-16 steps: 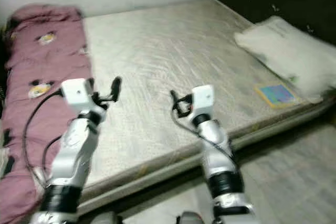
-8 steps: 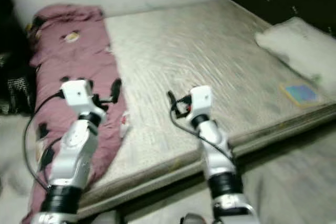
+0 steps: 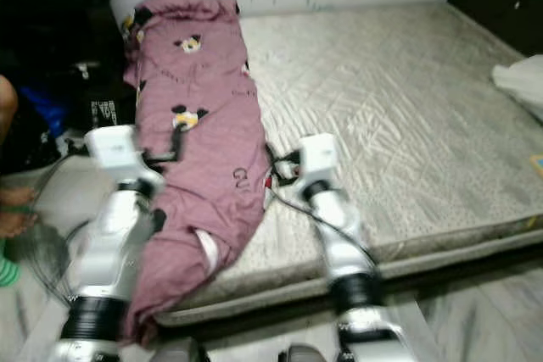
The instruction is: Clean up the room
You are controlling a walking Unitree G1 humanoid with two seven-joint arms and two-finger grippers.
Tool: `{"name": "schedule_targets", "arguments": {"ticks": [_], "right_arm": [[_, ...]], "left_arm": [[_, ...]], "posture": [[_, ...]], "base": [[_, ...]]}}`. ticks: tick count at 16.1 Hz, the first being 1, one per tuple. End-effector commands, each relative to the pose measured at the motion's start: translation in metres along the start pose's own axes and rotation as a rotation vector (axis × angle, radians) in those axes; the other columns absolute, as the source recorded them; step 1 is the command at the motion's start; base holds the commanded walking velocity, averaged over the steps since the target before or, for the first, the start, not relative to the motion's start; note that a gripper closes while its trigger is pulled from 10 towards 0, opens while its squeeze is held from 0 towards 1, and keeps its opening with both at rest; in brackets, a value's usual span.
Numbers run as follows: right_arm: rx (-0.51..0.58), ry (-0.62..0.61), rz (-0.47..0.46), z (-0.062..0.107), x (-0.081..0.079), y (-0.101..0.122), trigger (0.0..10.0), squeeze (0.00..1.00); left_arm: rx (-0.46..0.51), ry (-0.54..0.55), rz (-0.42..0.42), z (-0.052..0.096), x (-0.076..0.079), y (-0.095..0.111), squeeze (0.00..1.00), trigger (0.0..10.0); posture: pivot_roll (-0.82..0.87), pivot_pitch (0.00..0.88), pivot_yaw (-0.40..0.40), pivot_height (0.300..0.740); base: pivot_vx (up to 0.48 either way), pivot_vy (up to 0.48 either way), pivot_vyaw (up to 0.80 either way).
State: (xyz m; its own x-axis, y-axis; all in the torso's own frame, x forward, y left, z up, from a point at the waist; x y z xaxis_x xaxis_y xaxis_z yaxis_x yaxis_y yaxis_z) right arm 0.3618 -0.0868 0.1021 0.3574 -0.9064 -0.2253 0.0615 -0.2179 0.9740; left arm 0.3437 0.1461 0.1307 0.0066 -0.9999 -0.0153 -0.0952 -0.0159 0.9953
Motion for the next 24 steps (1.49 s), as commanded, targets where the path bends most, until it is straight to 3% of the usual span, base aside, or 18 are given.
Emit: {"name": "schedule_targets", "arguments": {"ticks": [1, 3, 5, 7, 8, 12, 15, 18, 19, 20, 21, 24], "right_arm": [[0.015, -0.012, 0.017, -0.002, 0.006, 0.008, 10.0, 0.0], [0.02, -0.007, 0.017, -0.006, 0.003, 0.01, 10.0, 0.0], [0.023, 0.0, 0.017, -0.01, 0.0, 0.012, 10.0, 0.0], [0.028, -0.006, 0.023, -0.01, 0.001, 0.013, 10.0, 0.0], [0.03, -0.02, 0.02, -0.01, 0.004, 0.013, 10.0, 0.0], [0.025, -0.063, 0.036, -0.009, 0.012, 0.009, 10.0, 0.0], [0.033, -0.066, 0.009, -0.007, 0.013, 0.009, 10.0, 0.0], [0.053, -0.178, -0.018, -0.009, 0.035, 0.018, 10.0, 0.0], [0.058, -0.22, -0.017, -0.007, 0.041, 0.019, 10.0, 0.0], [0.044, -0.319, -0.078, 0.005, 0.056, 0.012, 10.0, 0.0], [0.039, -0.336, -0.082, 0.011, 0.058, 0.009, 10.0, 0.0], [0.032, -0.306, -0.104, 0.029, 0.047, 0.006, 10.0, 0.0]], "left_arm": [[0.003, -0.007, -0.019, -0.003, 0.005, 0.005, 0.0, 10.0], [0.009, -0.06, -0.062, -0.006, 0.004, 0.011, 0.0, 10.0], [0.009, -0.101, -0.155, -0.003, 0.0, 0.007, 0.0, 10.0], [-0.088, -0.064, -0.14, 0.011, -0.015, -0.015, 0.0, 10.0], [-0.073, -0.039, -0.175, 0.014, -0.022, -0.015, 0.0, 10.0], [-0.056, 0.052, -0.167, 0.024, -0.035, -0.014, 0.0, 10.0], [-0.056, 0.108, -0.144, 0.021, -0.042, -0.013, 0.0, 10.0], [-0.042, 0.1, -0.154, 0.021, -0.043, -0.01, 0.0, 10.0], [-0.048, 0.104, -0.153, 0.022, -0.044, -0.012, 0.0, 10.0], [-0.061, 0.1, -0.146, 0.03, -0.042, -0.013, 0.0, 10.0], [-0.067, 0.09, -0.142, 0.034, -0.039, -0.013, 0.0, 10.0], [-0.093, 0.059, -0.148, 0.043, -0.035, -0.015, 0.0, 10.0]], "posture": [[-0.09, 0.0, 0.019, 0.74], [-0.08, 0.0, 0.012, 0.74], [-0.07, 0.0, 0.008, 0.74], [-0.06, 0.0, 0.009, 0.74], [-0.06, 0.0, 0.01, 0.74], [-0.06, 0.0, 0.019, 0.74], [-0.05, 0.0, -0.002, 0.74], [-0.03, 0.0, -0.015, 0.74], [-0.03, 0.0, -0.015, 0.74], [-0.03, 0.0, 0.0, 0.74], [-0.04, 0.0, 0.004, 0.74], [-0.06, 0.0, 0.02, 0.74]], "base": [[0.0, 0.0, 0.0], [0.0, 0.0, 0.0], [0.0, 0.0, 0.0], [0.0, 0.0, 0.0], [0.0, 0.0, 0.0], [0.0, 0.0, 0.5], [0.0, 0.0, 0.27], [0.0, 0.0, 0.0], [0.0, 0.0, 0.0], [0.0, 0.0, 0.0], [0.0, 0.0, 0.0], [0.0, 0.0, 0.0]]}}
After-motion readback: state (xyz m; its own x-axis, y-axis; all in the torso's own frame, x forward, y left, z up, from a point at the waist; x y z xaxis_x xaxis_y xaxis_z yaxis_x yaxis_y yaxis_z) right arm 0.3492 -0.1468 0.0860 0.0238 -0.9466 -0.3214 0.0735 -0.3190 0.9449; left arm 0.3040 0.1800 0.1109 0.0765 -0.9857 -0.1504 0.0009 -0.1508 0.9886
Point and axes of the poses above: a point about 5 cm out from each wrist's last joint towards the gripper, its own z axis pointing back from the gripper into the wrist, its own y axis along the axis of the wrist's last joint, x = y × z, the point moved 4 cm from there along -z, pointing out of the wrist towards the gripper, and after that the axes turned 11 degrees about -z, right-handed, at the moved point
